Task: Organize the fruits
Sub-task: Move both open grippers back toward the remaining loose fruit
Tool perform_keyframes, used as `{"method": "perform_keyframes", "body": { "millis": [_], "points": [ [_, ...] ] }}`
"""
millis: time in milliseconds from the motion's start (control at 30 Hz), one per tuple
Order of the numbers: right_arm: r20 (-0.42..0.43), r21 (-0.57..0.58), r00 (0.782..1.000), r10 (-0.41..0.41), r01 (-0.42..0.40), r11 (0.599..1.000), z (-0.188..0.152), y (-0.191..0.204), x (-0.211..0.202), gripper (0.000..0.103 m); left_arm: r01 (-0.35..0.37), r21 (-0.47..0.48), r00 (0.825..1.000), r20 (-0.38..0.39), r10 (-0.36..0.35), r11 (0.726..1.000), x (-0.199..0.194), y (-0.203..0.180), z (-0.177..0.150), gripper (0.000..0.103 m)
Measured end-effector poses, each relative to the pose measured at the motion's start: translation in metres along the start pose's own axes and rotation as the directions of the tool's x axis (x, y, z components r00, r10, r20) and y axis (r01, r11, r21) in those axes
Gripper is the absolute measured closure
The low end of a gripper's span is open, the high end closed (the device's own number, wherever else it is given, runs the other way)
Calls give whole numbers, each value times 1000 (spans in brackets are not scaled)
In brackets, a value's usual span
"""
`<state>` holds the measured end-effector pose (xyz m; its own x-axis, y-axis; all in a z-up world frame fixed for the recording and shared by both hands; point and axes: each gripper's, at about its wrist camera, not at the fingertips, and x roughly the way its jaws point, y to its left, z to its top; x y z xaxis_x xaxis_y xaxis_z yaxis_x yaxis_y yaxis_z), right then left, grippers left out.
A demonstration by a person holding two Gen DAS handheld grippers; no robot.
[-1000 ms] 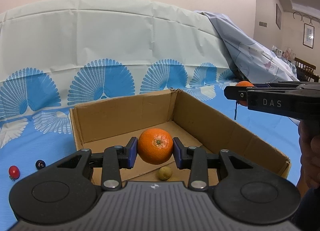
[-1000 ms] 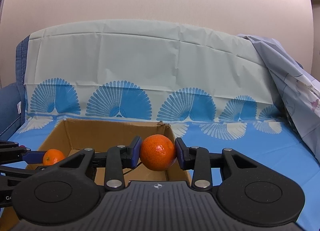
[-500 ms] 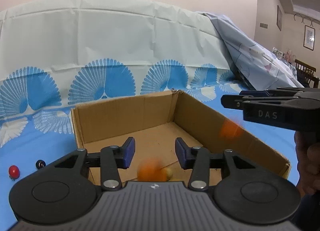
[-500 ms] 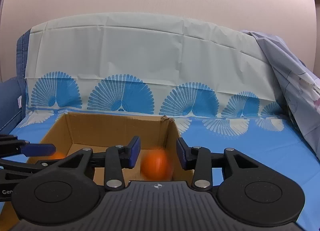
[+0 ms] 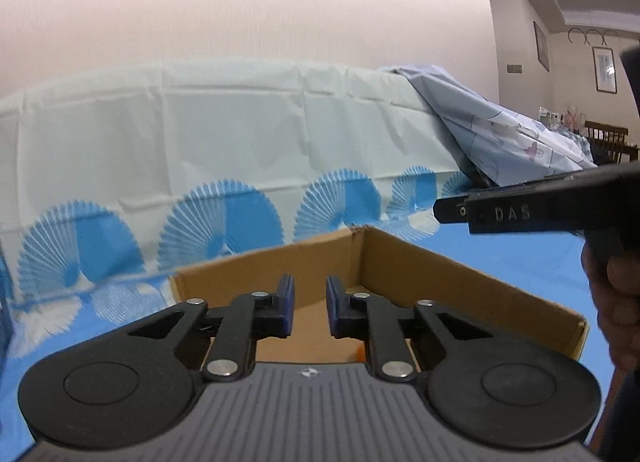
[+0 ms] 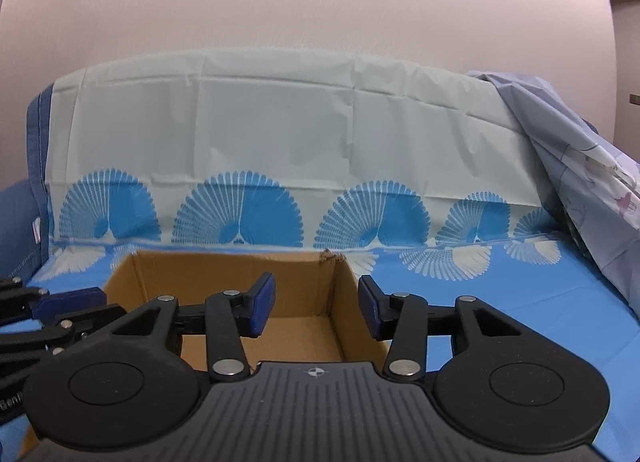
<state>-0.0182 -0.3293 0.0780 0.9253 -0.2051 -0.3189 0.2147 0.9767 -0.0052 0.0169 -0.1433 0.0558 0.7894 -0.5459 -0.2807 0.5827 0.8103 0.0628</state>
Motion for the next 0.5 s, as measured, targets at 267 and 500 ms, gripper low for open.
{"method": "perform_keyframes", "body": {
  "millis": [267, 500],
  "points": [
    [50, 45, 995, 92, -94, 995, 5, 22, -24, 68, -77, 22, 996, -31, 78, 997, -44, 31, 2, 88],
    [82, 26, 979, 185, -187, 982, 7, 49, -43, 69, -224, 110, 967, -98, 235, 968, -80, 93, 12, 87]
  ]
}}
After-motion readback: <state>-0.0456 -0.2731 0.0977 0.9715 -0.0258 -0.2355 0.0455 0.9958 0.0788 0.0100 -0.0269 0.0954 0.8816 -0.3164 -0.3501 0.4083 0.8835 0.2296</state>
